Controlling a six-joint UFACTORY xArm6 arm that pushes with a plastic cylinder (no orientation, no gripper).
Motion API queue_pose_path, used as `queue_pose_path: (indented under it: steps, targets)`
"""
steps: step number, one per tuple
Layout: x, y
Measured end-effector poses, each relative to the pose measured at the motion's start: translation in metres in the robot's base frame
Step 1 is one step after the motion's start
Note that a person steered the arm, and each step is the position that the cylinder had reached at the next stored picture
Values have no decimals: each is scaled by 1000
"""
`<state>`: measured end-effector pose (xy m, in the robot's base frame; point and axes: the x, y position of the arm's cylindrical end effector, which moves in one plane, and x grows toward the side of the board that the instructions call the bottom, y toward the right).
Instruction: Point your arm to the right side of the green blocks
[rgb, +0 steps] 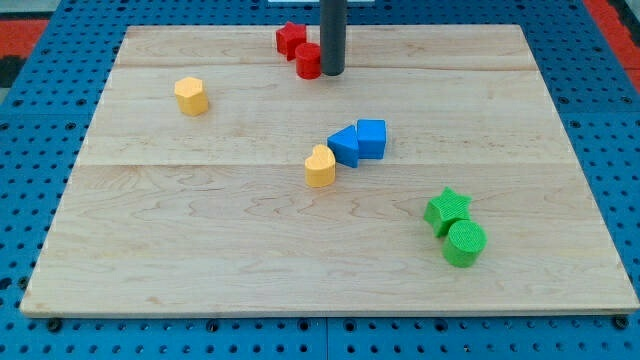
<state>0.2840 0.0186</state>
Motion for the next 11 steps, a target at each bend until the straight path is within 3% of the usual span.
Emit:
queue_pose_path:
  steps: [1,3,4,5,6,10,11]
  targets:
    - [16,-16]
    - [2,-45]
    - [17,23]
    - [32,138]
    - [87,197]
    - [146,204]
    - [223,207]
